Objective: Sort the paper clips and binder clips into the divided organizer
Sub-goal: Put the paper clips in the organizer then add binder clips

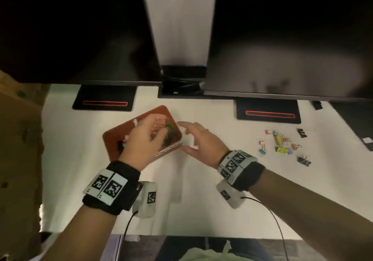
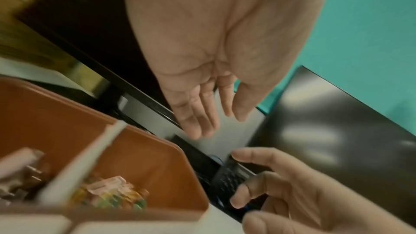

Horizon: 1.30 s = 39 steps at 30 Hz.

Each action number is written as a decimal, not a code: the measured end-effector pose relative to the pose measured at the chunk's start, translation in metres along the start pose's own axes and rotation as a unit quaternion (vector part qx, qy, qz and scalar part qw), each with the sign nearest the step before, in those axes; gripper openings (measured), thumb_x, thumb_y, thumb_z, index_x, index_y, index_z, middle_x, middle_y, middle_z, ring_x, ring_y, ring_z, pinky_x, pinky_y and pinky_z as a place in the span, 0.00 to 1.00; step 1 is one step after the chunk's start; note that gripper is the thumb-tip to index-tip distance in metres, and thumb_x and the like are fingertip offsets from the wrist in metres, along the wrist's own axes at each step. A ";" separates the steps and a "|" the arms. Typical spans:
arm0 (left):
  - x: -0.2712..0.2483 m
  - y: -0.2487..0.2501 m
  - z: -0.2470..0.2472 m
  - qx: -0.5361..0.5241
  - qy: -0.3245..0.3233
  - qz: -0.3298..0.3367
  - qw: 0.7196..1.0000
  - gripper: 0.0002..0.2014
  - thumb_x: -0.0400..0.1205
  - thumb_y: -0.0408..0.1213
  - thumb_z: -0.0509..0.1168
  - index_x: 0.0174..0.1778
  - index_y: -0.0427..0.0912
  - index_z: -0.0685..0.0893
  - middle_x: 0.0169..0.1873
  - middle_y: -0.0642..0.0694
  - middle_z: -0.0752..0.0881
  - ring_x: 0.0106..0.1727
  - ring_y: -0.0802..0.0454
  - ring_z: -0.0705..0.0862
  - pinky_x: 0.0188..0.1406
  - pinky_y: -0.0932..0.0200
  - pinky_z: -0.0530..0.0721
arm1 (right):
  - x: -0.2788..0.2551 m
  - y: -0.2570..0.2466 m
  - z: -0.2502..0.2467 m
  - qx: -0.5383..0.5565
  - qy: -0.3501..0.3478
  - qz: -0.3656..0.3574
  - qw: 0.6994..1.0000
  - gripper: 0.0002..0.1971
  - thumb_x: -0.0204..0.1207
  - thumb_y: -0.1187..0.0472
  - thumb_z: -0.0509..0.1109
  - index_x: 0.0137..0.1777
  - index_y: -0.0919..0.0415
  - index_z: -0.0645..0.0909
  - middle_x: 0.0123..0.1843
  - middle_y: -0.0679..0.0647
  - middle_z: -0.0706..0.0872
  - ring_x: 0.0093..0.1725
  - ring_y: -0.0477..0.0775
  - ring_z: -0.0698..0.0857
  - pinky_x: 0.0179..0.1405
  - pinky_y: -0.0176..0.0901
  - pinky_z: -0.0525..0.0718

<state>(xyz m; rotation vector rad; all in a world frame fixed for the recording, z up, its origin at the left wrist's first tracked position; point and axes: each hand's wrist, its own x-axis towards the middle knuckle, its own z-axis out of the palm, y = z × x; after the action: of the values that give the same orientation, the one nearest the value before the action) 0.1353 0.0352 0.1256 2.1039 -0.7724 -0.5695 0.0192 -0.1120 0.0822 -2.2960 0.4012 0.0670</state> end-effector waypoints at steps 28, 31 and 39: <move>0.076 0.072 0.316 0.175 -0.248 0.040 0.952 0.09 0.75 0.31 0.67 0.50 0.45 0.83 0.51 0.47 0.77 0.48 0.47 0.82 0.54 0.56 0.83 | -0.096 0.261 -0.122 -0.043 -0.045 0.188 0.980 0.16 0.71 0.55 0.74 0.59 0.52 0.80 0.59 0.55 0.73 0.59 0.61 0.76 0.61 0.51 0.80; 0.079 0.074 0.318 0.153 -0.227 0.016 0.962 0.09 0.74 0.30 0.68 0.49 0.44 0.82 0.49 0.47 0.77 0.44 0.48 0.82 0.50 0.60 0.83 | -0.097 0.262 -0.122 -0.022 -0.050 0.179 0.982 0.14 0.74 0.53 0.72 0.58 0.55 0.80 0.59 0.57 0.73 0.56 0.60 0.77 0.46 0.48 0.86; 0.085 0.080 0.322 0.137 -0.253 0.052 0.956 0.15 0.77 0.32 0.67 0.59 0.47 0.81 0.47 0.48 0.77 0.45 0.52 0.80 0.52 0.63 0.81 | -0.104 0.269 -0.129 -0.009 -0.027 0.158 0.987 0.14 0.71 0.61 0.74 0.55 0.56 0.80 0.54 0.57 0.81 0.54 0.57 0.79 0.54 0.47 0.81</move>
<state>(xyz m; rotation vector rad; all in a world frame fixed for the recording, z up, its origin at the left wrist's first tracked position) -0.0309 -0.2343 -0.0051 2.1698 -1.3072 -1.0130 -0.1719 -0.3494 -0.0007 -2.2229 0.7357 0.2912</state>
